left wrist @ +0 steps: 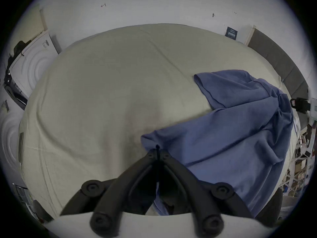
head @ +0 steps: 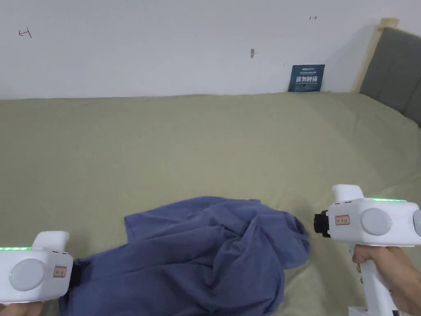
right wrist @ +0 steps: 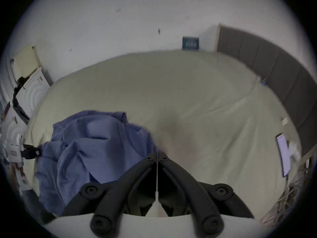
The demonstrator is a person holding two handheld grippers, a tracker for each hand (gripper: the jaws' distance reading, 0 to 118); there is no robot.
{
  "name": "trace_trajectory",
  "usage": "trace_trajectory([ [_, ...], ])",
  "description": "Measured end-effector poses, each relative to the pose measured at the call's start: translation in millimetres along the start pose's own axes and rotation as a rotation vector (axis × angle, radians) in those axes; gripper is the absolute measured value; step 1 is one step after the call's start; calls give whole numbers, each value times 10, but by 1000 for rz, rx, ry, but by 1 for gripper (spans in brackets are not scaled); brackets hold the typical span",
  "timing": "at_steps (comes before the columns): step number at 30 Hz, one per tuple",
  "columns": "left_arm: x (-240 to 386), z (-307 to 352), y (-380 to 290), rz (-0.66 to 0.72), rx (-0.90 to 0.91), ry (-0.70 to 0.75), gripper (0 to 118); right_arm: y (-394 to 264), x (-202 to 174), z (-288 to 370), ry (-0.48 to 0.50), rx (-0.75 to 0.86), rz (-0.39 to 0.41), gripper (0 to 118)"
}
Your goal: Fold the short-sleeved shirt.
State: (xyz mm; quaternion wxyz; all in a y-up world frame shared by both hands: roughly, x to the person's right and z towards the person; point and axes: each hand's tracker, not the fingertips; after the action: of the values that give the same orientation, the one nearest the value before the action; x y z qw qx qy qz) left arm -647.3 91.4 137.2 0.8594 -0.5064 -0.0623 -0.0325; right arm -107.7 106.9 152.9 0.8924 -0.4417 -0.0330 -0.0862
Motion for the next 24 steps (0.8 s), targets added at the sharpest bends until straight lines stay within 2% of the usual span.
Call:
trace_trajectory([
  [1,-2,-1,3,-1,-2,-1,0,-9,10,-88,11,-48,-4,3],
  [2,-5,3,6,-1,-4,-3,0,-23,10,-186,4,-80,-20,26],
  [3,-8,9,6,1,-4,-5,0,-24,25,-261,-8,-89,-33,70],
  [4,-20,-48,9,5,-5,-7,0,-22,36,-365,2,-128,-37,108],
  [5,-22,-47,10,4,-5,-7,0,-39,37,-466,-12,-154,-41,117],
  [6,-25,-43,8,5,-4,-7,0,-54,22,-508,-11,-111,-44,109],
  [8,-40,-96,0,12,-4,-10,0,-46,5,-622,-29,-141,-34,94],
  [9,-43,-110,-5,17,-3,-9,0,-86,-61,-602,-37,-147,-32,92],
  [11,-39,-117,-11,22,-2,-6,0,-127,-122,-633,-106,-145,48,79],
  [12,-34,-145,-18,23,0,-4,0,-144,-149,-606,-113,-130,81,65],
  [13,-39,-126,-15,24,2,-3,0,-144,-206,-496,-102,-113,91,37],
  [14,-54,-97,-4,26,2,-5,0,-131,-209,-423,-91,-100,96,3],
  [15,-74,-58,14,30,1,-7,0,-100,-194,-341,-71,-61,103,3],
  [16,-77,-8,19,34,2,-5,0,-53,-171,-255,-101,-21,91,3],
  [18,-133,184,58,29,51,30,0,63,-99,-68,-56,-10,79,3],
  [21,-308,585,146,95,119,-2,0,202,-102,371,-68,89,106,3],
  [24,-434,1055,246,83,206,57,0,376,-29,829,-32,161,93,3],
])
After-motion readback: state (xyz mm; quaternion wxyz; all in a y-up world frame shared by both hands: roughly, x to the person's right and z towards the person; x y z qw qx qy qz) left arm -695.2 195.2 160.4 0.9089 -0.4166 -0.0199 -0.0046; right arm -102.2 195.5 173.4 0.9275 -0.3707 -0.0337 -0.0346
